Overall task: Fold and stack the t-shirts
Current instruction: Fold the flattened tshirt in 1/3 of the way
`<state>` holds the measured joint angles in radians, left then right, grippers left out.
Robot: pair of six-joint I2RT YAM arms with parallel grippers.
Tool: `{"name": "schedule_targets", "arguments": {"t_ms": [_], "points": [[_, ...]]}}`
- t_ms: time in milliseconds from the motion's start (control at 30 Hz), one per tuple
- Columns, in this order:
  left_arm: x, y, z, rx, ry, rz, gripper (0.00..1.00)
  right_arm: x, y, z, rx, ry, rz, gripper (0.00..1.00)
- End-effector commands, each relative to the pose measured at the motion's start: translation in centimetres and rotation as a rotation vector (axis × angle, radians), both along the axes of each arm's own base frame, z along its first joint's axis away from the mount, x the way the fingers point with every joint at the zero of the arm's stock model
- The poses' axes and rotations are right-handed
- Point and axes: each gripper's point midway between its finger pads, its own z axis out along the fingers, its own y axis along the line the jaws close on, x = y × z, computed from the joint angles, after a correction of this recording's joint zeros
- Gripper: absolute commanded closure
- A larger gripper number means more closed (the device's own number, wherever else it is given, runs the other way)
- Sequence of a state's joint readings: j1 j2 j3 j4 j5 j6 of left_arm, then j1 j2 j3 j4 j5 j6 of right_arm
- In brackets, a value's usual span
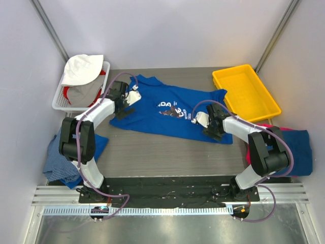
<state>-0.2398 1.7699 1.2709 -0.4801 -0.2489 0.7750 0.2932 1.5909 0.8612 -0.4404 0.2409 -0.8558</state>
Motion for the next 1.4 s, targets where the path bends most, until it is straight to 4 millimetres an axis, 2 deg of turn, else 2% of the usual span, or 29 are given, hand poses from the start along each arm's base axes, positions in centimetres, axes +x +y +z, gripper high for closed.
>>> {"name": "schedule_targets", "arguments": {"t_ms": [0, 233, 433, 600, 933, 1100, 1233, 1367], "points": [[-0.3, -0.5, 1.1, -0.014, -0.014, -0.023, 0.00, -5.3, -0.5, -1.3, 0.012, 0.188, 0.034, 0.28], [-2.0, -1.5, 0.1, -0.025, 0.052, -0.051, 0.00, -5.3, -1.3, -0.6, -0.013, 0.166, 0.032, 0.28], [-3.8, -1.4, -2.0, -0.015, 0.117, -0.059, 0.00, -4.8, -1.7, -0.5, -0.018, 0.159, 0.021, 0.28], [-4.8, -0.2, -4.0, 0.054, 0.166, -0.058, 0.00, -4.0, -2.1, -0.1, -0.020, 0.142, 0.010, 0.28], [-2.7, 1.4, -6.0, 0.177, 0.125, -0.041, 0.00, -3.8, -2.8, 0.4, -0.036, 0.127, 0.006, 0.28], [-2.1, 1.1, -5.4, 0.162, 0.089, -0.024, 0.00, -3.9, -3.3, 0.6, -0.044, 0.123, 0.002, 0.28], [-1.9, 0.5, -3.1, 0.106, 0.050, -0.017, 0.00, -3.9, -3.3, 0.9, -0.043, 0.122, 0.002, 0.28], [-1.7, 0.1, 0.2, 0.068, 0.013, -0.011, 0.00, -3.8, -3.3, 0.9, -0.043, 0.122, 0.002, 0.28]]}}
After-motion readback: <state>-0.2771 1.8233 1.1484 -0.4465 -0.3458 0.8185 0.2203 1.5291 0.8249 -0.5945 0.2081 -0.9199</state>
